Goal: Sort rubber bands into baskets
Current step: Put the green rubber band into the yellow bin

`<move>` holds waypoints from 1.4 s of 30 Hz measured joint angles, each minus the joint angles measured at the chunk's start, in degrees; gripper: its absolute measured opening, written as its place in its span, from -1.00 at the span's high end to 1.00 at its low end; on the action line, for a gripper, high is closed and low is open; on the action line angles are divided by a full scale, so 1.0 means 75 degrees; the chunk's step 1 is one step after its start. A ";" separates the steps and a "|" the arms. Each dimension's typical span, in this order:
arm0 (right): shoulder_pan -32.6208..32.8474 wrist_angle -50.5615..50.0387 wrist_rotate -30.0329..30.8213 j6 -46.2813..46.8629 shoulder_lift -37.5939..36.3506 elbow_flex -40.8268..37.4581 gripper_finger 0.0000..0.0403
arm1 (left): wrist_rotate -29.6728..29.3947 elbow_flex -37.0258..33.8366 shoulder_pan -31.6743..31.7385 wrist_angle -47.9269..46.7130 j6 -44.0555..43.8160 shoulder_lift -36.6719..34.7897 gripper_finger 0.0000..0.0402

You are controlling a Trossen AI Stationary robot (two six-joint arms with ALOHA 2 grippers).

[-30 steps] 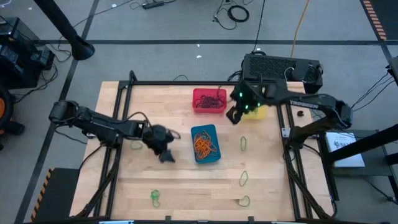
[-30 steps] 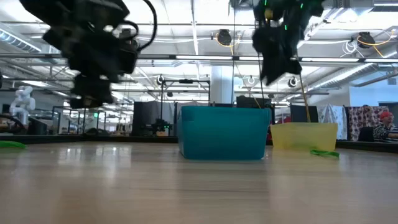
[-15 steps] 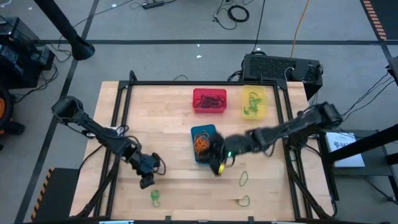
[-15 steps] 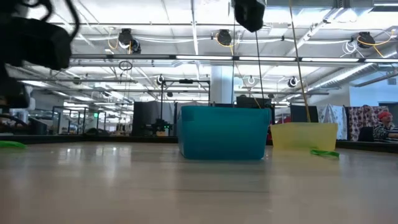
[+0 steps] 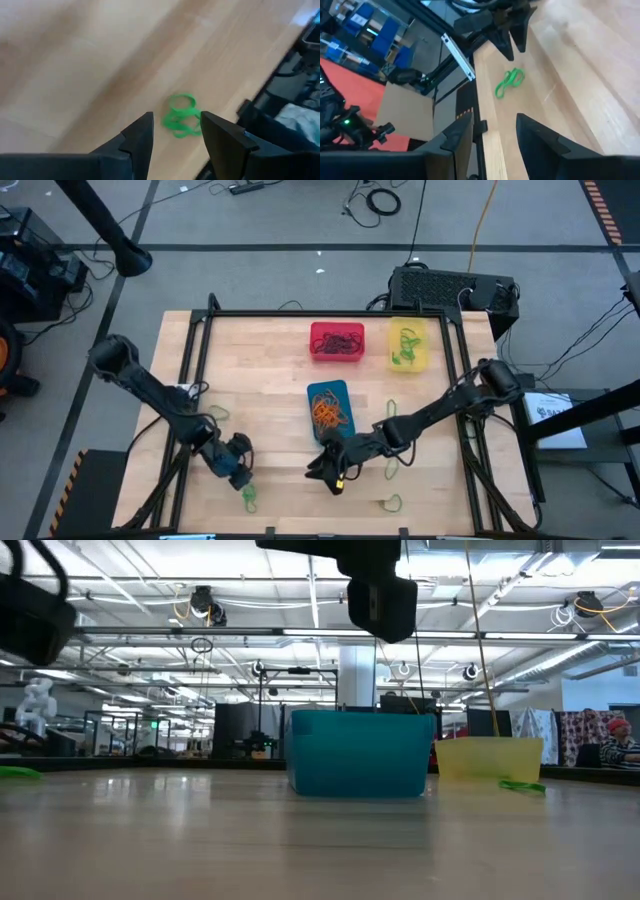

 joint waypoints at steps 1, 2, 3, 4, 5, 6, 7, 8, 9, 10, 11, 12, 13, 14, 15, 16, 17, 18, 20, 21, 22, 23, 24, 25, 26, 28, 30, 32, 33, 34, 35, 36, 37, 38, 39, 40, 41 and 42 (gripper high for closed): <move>-0.0023 0.0017 -0.0101 -0.0011 0.0033 0.0000 0.29 | -0.0001 0.0000 -0.0084 0.0231 -0.0155 0.0135 0.15; -0.0038 0.0023 -0.0186 -0.0057 0.0046 0.0000 0.29 | -0.0002 0.0000 -0.0156 0.0468 -0.0299 0.0315 0.15; -0.0039 0.0017 -0.0215 -0.0129 0.0051 0.0000 0.29 | -0.0002 0.0000 -0.0211 0.0704 -0.0443 0.0500 0.15; -0.0056 0.0010 -0.0226 -0.0217 0.0053 0.0000 0.29 | -0.0005 0.0000 -0.0255 0.0925 -0.0572 0.0687 0.15; -0.0070 0.0018 -0.0272 -0.0318 0.0053 0.0000 0.29 | -0.0026 0.0000 -0.0282 0.1176 -0.0684 0.0867 0.15; -0.0078 0.0024 -0.0359 -0.0440 0.0053 0.0000 0.29 | -0.0044 0.0001 -0.0309 0.1443 -0.0788 0.1059 0.15; -0.0086 0.0026 -0.0417 -0.0546 0.0053 0.0000 0.29 | -0.0059 0.0003 -0.0327 0.1647 -0.0906 0.1255 0.15; -0.0086 0.0021 -0.0429 -0.0635 0.0053 0.0000 0.29 | -0.0059 0.0003 -0.0350 0.1784 -0.1001 0.1436 0.15; -0.0086 0.0016 -0.0493 -0.0709 0.0053 0.0000 0.29 | -0.0059 0.0000 -0.0357 0.1948 -0.1118 0.1621 0.15; -0.0086 0.0017 -0.0579 -0.0796 0.0053 0.0000 0.29 | -0.0056 0.0003 -0.0359 0.2137 -0.1188 0.1751 0.15; -0.0086 0.0015 -0.0641 -0.0867 0.0053 0.0000 0.29 | -0.0044 0.0006 -0.0359 0.2311 -0.1290 0.1878 0.15; -0.0086 0.0009 -0.0734 -0.0988 0.0053 0.0000 0.29 | -0.0002 0.0011 -0.0359 0.2425 -0.1349 0.1990 0.15; -0.0086 -0.0018 -0.0813 -0.1140 0.0053 0.0000 0.29 | 0.0002 0.0012 -0.0359 0.2517 -0.1368 0.2058 0.15; -0.0086 -0.0048 -0.0838 -0.1274 0.0053 0.0000 0.29 | -0.0001 0.0015 -0.0359 0.2597 -0.1368 0.2094 0.15; -0.0089 -0.0066 -0.0896 -0.1405 0.0053 0.0000 0.29 | 0.0001 0.0016 -0.0357 0.2620 -0.1371 0.2104 0.15; -0.0099 -0.0064 -0.0974 -0.1524 0.0053 0.0000 0.29 | 0.0002 0.0017 -0.0353 0.2620 -0.1371 0.2099 0.15; -0.0109 -0.0058 -0.1015 -0.1622 0.0053 0.0000 0.29 | -0.0003 0.0017 -0.0351 0.2619 -0.1371 0.2072 0.15; -0.0117 -0.0062 -0.1029 -0.1687 0.0053 0.0000 0.29 | -0.0011 0.0017 -0.0351 0.2615 -0.1371 0.2044 0.16; -0.0146 -0.0080 -0.1027 -0.1824 0.0053 0.0000 0.29 | -0.0058 0.0017 -0.0351 0.2611 -0.1371 0.2002 0.20; -0.0171 -0.0090 -0.1027 -0.1886 0.0053 0.0000 0.29 | -0.0095 0.0017 -0.0353 0.2597 -0.1368 0.1996 0.25; -0.0185 -0.0092 -0.1027 -0.1959 0.0053 0.0000 0.29 | -0.0131 0.0017 -0.0359 0.2586 -0.1368 0.1998 0.30; -0.0208 -0.0093 -0.1027 -0.2034 0.0053 0.0000 0.29 | -0.0135 0.0015 -0.0356 0.2575 -0.1366 0.1999 0.37; -0.0233 -0.0096 -0.1027 -0.2077 0.0053 0.0000 0.29 | -0.0141 0.0012 -0.0356 0.2564 -0.1363 0.2002 0.44; -0.0253 -0.0101 -0.1027 -0.2135 0.0053 0.0000 0.29 | -0.0158 0.0010 -0.0356 0.2551 -0.1346 0.2005 0.53; -0.0279 -0.0115 -0.1027 -0.2208 0.0053 0.0000 0.29 | -0.0190 0.0009 -0.0359 0.2535 -0.1326 0.2009 0.61; -0.0316 -0.0122 -0.1012 -0.2353 0.0053 0.0000 0.29 | -0.0344 0.0040 -0.0359 0.2502 -0.1127 0.2023 0.80; -0.0346 -0.0125 -0.1004 -0.2540 0.0053 0.0000 0.29 | -0.0700 0.0189 -0.0346 0.2543 -0.0787 0.2048 0.94; -0.0385 -0.0142 -0.1004 -0.2719 0.0053 0.0000 0.29 | -0.1099 0.0367 -0.0322 0.2795 -0.0467 0.2031 0.95; -0.0402 -0.0140 -0.1002 -0.2817 0.0053 0.0000 0.29 | -0.1259 0.0440 -0.0291 0.2968 -0.0265 0.2031 0.95; -0.0426 -0.0135 -0.1001 -0.2924 0.0053 0.0000 0.29 | -0.1359 0.0510 -0.0256 0.3113 -0.0051 0.2031 0.94; -0.0445 -0.0117 -0.1000 -0.3034 0.0053 0.0000 0.29 | -0.1438 0.0602 -0.0193 0.3212 0.0191 0.2031 0.95; -0.0476 -0.0096 -0.0987 -0.3152 0.0053 0.0000 0.29 | -0.1488 0.0706 -0.0119 0.3201 0.0408 0.2016 0.95; -0.0507 -0.0094 -0.0967 -0.3262 0.0053 0.0000 0.29 | -0.1508 0.0784 -0.0049 0.3097 0.0607 0.1980 0.95; -0.0543 -0.0093 -0.0963 -0.3362 0.0053 0.0000 0.29 | -0.1531 0.0818 0.0014 0.2942 0.0805 0.1926 0.96; -0.0579 -0.0093 -0.0957 -0.3468 0.0053 0.0000 0.29 | -0.1553 0.0822 0.0054 0.2788 0.1024 0.1878 0.96; -0.0607 -0.0096 -0.0953 -0.3595 0.0053 0.0000 0.29 | -0.1568 0.0822 0.0097 0.2644 0.1228 0.1815 0.96; -0.0646 -0.0096 -0.0952 -0.3733 0.0053 0.0000 0.29 | -0.1617 0.0822 0.0138 0.2530 0.1385 0.1711 0.96; -0.0680 -0.0096 -0.0952 -0.3870 0.0053 0.0000 0.29 | -0.1738 0.0822 0.0179 0.2437 0.1535 0.1558 0.96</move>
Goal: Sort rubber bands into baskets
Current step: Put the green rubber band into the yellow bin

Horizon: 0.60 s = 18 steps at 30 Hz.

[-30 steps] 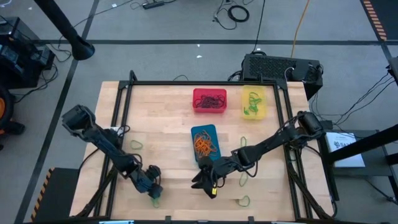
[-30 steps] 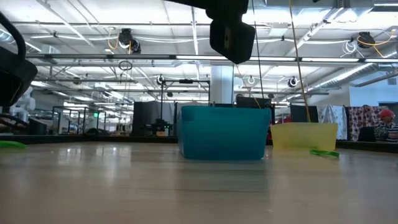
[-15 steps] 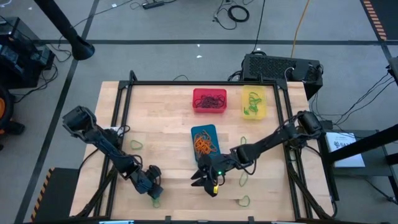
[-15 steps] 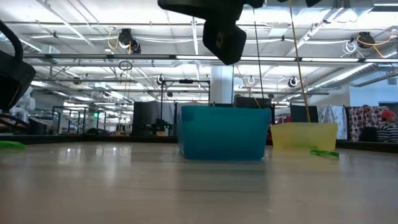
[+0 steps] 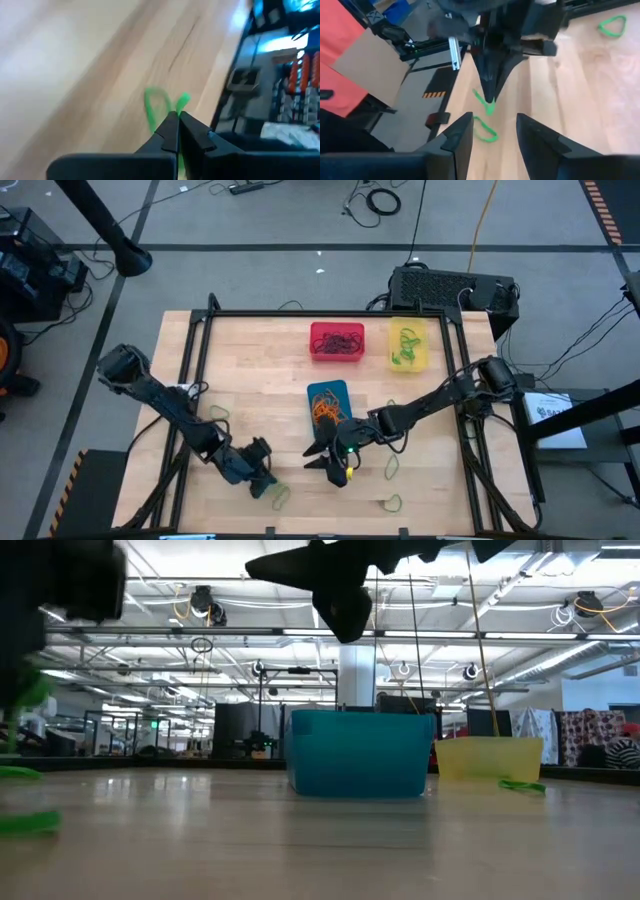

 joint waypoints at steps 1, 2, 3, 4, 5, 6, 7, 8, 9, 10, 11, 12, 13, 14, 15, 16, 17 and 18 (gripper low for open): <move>-0.0023 0.0003 0.0000 -0.0121 0.0000 0.0000 0.29 | -0.0183 0.0005 0.0057 -0.0051 0.0195 -0.0170 0.96; -0.0060 0.0000 0.0000 -0.0210 0.0000 0.0000 0.29 | -0.0387 0.0020 0.0119 -0.0122 0.0368 -0.0355 0.96; -0.0095 0.0000 0.0000 -0.0252 0.0000 0.0000 0.29 | -0.0591 0.0020 0.0175 -0.0256 0.0560 -0.0572 0.96; -0.0118 -0.0003 0.0000 -0.0269 0.0000 -0.0003 0.29 | -0.0791 0.0019 0.0233 -0.0402 0.0745 -0.0820 0.96; -0.0148 -0.0001 -0.0002 -0.0274 0.0000 -0.0003 0.29 | -0.0901 0.0017 0.0303 -0.0423 0.0927 -0.1077 0.96; -0.0168 0.0004 0.0000 -0.0275 0.0000 -0.0003 0.29 | -0.0949 0.0018 0.0387 -0.0389 0.1151 -0.1344 0.97; -0.0200 0.0014 0.0001 -0.0276 0.0000 -0.0003 0.29 | -0.0963 0.0020 0.0463 -0.0374 0.1387 -0.1610 0.97; -0.0215 0.0037 0.0003 -0.0277 0.0000 -0.0003 0.29 | -0.0977 0.0020 0.0538 -0.0347 0.1620 -0.1864 0.97; -0.0240 0.0062 0.0001 -0.0277 0.0000 -0.0003 0.29 | -0.1014 0.0020 0.0602 -0.0277 0.1820 -0.2092 0.97; -0.0262 0.0082 0.0003 -0.0277 0.0000 -0.0003 0.29 | -0.1067 0.0020 0.0670 -0.0248 0.1960 -0.2298 0.97; -0.0285 0.0126 0.0003 -0.0277 0.0000 -0.0003 0.29 | -0.1135 0.0020 0.0725 -0.0254 0.2096 -0.2493 0.97; -0.0304 0.0193 0.0000 -0.0277 0.0000 -0.0003 0.29 | -0.1162 0.0020 0.0771 -0.0251 0.2191 -0.2653 0.97; -0.0318 0.0281 0.0003 -0.0277 0.0000 -0.0003 0.29 | -0.1201 0.0020 0.0822 -0.0234 0.2299 -0.2776 0.97; -0.0347 0.0406 0.0017 -0.0277 0.0000 -0.0003 0.29 | -0.1209 0.0020 0.0876 -0.0201 0.2374 -0.2874 0.97; -0.0362 0.0559 0.0050 -0.0277 0.0000 -0.0006 0.29 | -0.1215 0.0020 0.0932 -0.0167 0.2449 -0.2943 0.97; -0.0385 0.0681 0.0121 -0.0277 0.0000 -0.0006 0.29 | -0.1228 0.0020 0.0988 -0.0092 0.2536 -0.2969 0.97; -0.0405 0.0794 0.0217 -0.0277 0.0000 -0.0006 0.29 | -0.1235 0.0020 0.1049 -0.0002 0.2572 -0.2972 0.97; -0.0434 0.0930 0.0314 -0.0277 0.0000 -0.0006 0.29 | -0.1237 0.0020 0.1111 0.0011 0.2585 -0.2970 0.97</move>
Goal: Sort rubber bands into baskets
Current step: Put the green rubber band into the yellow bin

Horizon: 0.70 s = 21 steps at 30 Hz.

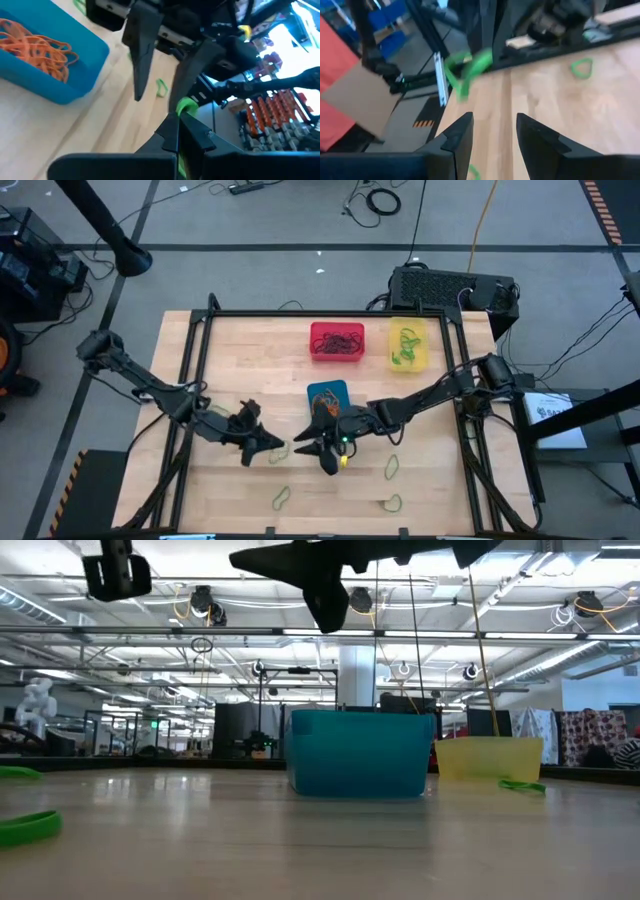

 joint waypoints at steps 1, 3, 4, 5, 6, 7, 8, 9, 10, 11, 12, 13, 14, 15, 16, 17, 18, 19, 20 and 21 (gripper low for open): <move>-0.0023 0.0109 0.0076 0.0000 0.0000 0.0000 0.29 | 0.0000 0.0000 0.0053 -0.0006 0.0003 0.0009 0.97; -0.0082 0.0333 0.0114 -0.0015 0.0000 0.0000 0.29 | 0.0001 0.0000 0.0166 0.0059 0.0006 0.0094 0.97; -0.0121 0.0421 0.0117 -0.0050 0.0000 0.0000 0.29 | 0.0001 0.0000 0.0222 0.0053 0.0014 0.0134 0.97; -0.0141 0.0438 0.0119 -0.0061 0.0000 0.0000 0.29 | 0.0004 0.0000 0.0260 0.0036 0.0084 0.0155 0.97; -0.0171 0.0445 0.0120 -0.0064 0.0000 0.0000 0.29 | 0.0017 0.0000 0.0304 0.0054 0.0152 0.0156 0.97; -0.0186 0.0438 0.0120 -0.0064 0.0000 0.0000 0.29 | 0.0023 0.0000 0.0350 0.0098 0.0187 0.0152 0.97; -0.0214 0.0431 0.0120 -0.0063 0.0000 0.0000 0.29 | 0.0028 0.0000 0.0405 0.0114 0.0192 0.0147 0.97; -0.0221 0.0437 0.0117 -0.0063 0.0000 0.0000 0.29 | 0.0033 0.0000 0.0444 0.0109 0.0199 0.0147 0.97; -0.0229 0.0444 0.0118 -0.0062 0.0000 0.0000 0.29 | 0.0036 0.0000 0.0476 0.0101 0.0213 0.0150 0.97; -0.0240 0.0448 0.0120 -0.0064 0.0000 0.0000 0.29 | 0.0038 0.0000 0.0509 0.0100 0.0279 0.0152 0.97; -0.0257 0.0444 0.0119 -0.0063 0.0000 0.0000 0.29 | 0.0042 0.0000 0.0545 0.0111 0.0350 0.0150 0.97; -0.0266 0.0439 0.0120 -0.0061 0.0000 0.0000 0.31 | 0.0042 0.0000 0.0558 0.0114 0.0364 0.0150 0.97; -0.0274 0.0438 0.0118 -0.0055 0.0000 0.0000 0.35 | 0.0042 0.0000 0.0586 0.0103 0.0373 0.0150 0.97; -0.0279 0.0441 0.0119 -0.0014 0.0000 0.0000 0.40 | 0.0044 0.0000 0.0603 0.0087 0.0389 0.0150 0.97; -0.0290 0.0442 0.0117 0.0035 0.0000 0.0000 0.48 | 0.0048 0.0000 0.0625 0.0076 0.0428 0.0150 0.97; -0.0305 0.0440 0.0104 0.0103 0.0000 0.0000 0.57 | 0.0052 0.0000 0.0632 0.0080 0.0537 0.0150 0.96; -0.0320 0.0413 0.0092 0.0155 0.0000 0.0000 0.69 | 0.0053 0.0000 0.0632 0.0081 0.0651 0.0150 0.94; -0.0337 0.0358 0.0091 0.0171 0.0000 0.0000 0.82 | 0.0041 0.0000 0.0632 0.0079 0.0799 0.0150 0.93; -0.0366 0.0303 0.0091 0.0126 0.0000 0.0000 0.91 | 0.0031 0.0000 0.0629 0.0076 0.0938 0.0150 0.91; -0.0381 0.0260 0.0091 0.0093 0.0000 0.0000 0.95 | 0.0028 0.0000 0.0629 0.0076 0.1037 0.0150 0.89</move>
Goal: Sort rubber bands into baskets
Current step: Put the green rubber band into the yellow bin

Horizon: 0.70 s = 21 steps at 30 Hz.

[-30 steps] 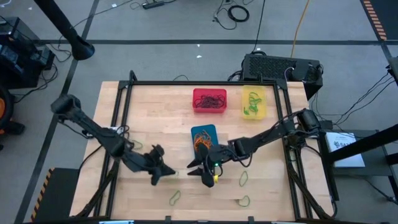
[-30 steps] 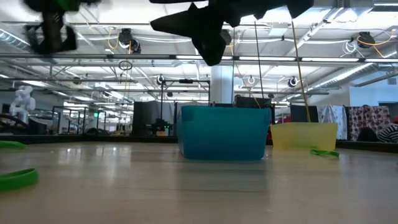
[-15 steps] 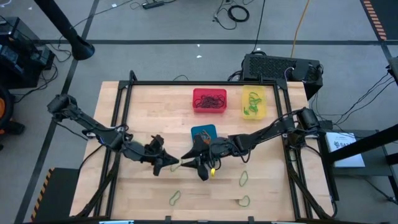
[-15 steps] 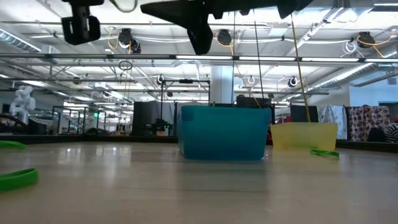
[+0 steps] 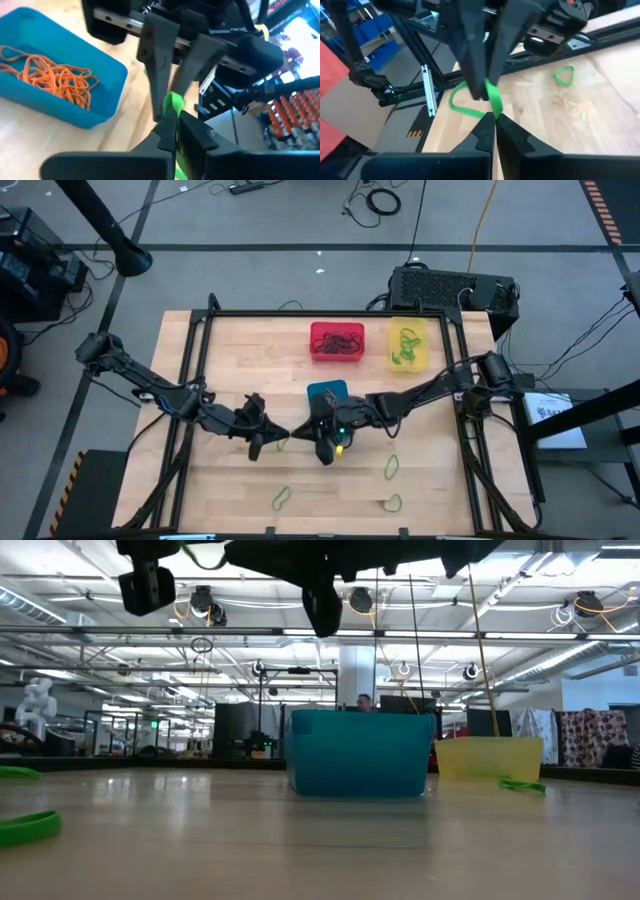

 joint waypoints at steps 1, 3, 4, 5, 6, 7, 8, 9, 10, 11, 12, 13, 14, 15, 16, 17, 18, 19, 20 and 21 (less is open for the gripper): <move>-0.0033 -0.0038 0.0000 0.0044 0.0000 0.0000 0.95 | -0.0006 0.0000 0.0000 0.0003 0.0142 0.0000 0.87; -0.0097 -0.0111 -0.0009 0.0258 0.0000 0.0000 0.97 | -0.0031 0.0000 -0.0003 -0.0002 0.0451 0.0000 0.80; -0.0135 -0.0163 -0.0016 0.0373 0.0000 0.0000 0.98 | -0.0037 0.0000 -0.0003 -0.0024 0.0558 0.0000 0.75; -0.0176 -0.0196 -0.0015 0.0451 0.0000 0.0000 0.99 | -0.0051 0.0000 -0.0003 -0.0062 0.0658 0.0000 0.70; -0.0203 -0.0217 -0.0015 0.0508 0.0000 0.0000 0.99 | -0.0055 0.0000 -0.0003 -0.0123 0.0724 0.0000 0.64; -0.0244 -0.0214 -0.0015 0.0572 0.0000 0.0000 0.99 | -0.0063 0.0000 -0.0003 -0.0268 0.0751 -0.0001 0.57; -0.0267 -0.0214 -0.0015 0.0655 0.0000 0.0000 0.99 | -0.0100 0.0000 -0.0003 -0.0527 0.0746 -0.0003 0.51; -0.0297 -0.0214 -0.0020 0.0679 -0.0001 0.0000 0.99 | -0.0139 0.0000 -0.0003 -0.0879 0.0727 -0.0003 0.43; -0.0312 -0.0299 -0.0026 0.0679 -0.0035 0.0000 0.99 | -0.0157 0.0000 -0.0003 -0.1326 0.0656 -0.0003 0.37; -0.0341 -0.0533 -0.0031 0.0665 -0.0099 0.0000 0.99 | -0.0169 0.0000 -0.0003 -0.1792 0.0485 -0.0012 0.30; -0.0378 -0.0854 -0.0029 0.0663 -0.0181 0.0000 1.00 | -0.0172 0.0000 -0.0003 -0.2275 0.0312 -0.0033 0.24; -0.0422 -0.1229 -0.0020 0.0664 -0.0292 0.0000 1.00 | -0.0167 0.0000 -0.0003 -0.2753 0.0078 -0.0074 0.19; -0.0477 -0.1648 -0.0013 0.0663 -0.0423 0.0000 1.00 | -0.0133 0.0000 -0.0003 -0.3206 -0.0197 -0.0109 0.14; -0.0558 -0.2125 0.0002 0.0666 -0.0588 0.0000 1.00 | -0.0037 0.0000 -0.0003 -0.3619 -0.0448 -0.0134 0.11; -0.0646 -0.2608 0.0094 0.0686 -0.0750 0.0000 1.00 | 0.0105 0.0000 -0.0003 -0.3995 -0.0650 -0.0156 0.09; -0.0728 -0.3043 0.0257 0.0714 -0.0913 0.0000 1.00 | 0.0272 0.0000 -0.0003 -0.4355 -0.0838 -0.0182 0.07; -0.0814 -0.3512 0.0505 0.0727 -0.1098 0.0000 1.00 | 0.0444 0.0000 -0.0003 -0.4679 -0.1016 -0.0214 0.07; -0.0901 -0.4050 0.0766 0.0723 -0.1313 0.0000 1.00 | 0.0582 0.0000 -0.0003 -0.4977 -0.1213 -0.0224 0.06; -0.0985 -0.4607 0.1060 0.0701 -0.1534 0.0000 1.00 | 0.0666 0.0000 -0.0017 -0.5281 -0.1377 -0.0225 0.06; -0.1086 -0.5100 0.1349 0.0679 -0.1763 0.0000 1.00 | 0.0721 0.0000 -0.0031 -0.5613 -0.1528 -0.0221 0.06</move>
